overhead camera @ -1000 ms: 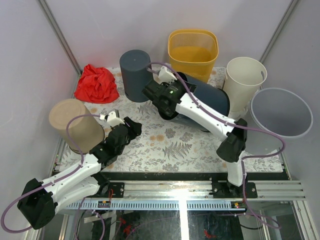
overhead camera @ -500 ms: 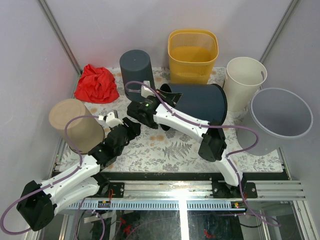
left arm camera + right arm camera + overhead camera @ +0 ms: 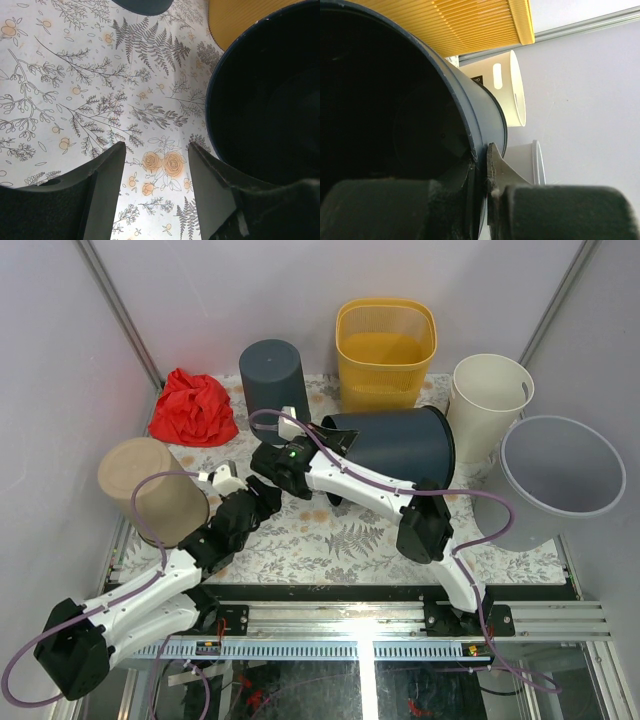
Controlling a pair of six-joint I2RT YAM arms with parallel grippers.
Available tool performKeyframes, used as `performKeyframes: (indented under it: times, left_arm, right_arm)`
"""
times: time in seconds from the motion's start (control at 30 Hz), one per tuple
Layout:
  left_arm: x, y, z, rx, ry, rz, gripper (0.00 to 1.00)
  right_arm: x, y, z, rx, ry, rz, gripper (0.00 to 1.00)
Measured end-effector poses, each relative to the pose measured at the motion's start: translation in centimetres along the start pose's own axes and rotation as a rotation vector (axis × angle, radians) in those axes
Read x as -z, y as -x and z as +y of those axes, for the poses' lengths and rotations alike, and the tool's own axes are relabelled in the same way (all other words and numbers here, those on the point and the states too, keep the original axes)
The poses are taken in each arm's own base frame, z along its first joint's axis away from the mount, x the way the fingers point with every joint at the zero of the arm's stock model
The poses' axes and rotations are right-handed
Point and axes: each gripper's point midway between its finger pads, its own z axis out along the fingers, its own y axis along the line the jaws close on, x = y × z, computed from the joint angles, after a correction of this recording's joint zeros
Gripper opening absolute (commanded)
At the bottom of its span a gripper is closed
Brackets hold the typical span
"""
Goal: Turn the large container upside down
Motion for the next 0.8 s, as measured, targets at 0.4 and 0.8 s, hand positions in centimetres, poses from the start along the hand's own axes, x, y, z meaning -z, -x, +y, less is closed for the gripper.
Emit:
performKeyframes:
  times: [0.4, 0.8]
  left_arm:
    - [-0.3, -0.3, 0.5, -0.005, 0.019, 0.008, 0.53]
    - [-0.5, -0.3, 0.7, -0.005, 0.029, 0.009, 0.53]
  right_arm:
    - [0.1, 0.4, 3.4, -0.019, 0.123, 0.006, 0.21]
    - [0.3, 2.6, 7.2, -0.325, 0.355, 0.023, 0.56]
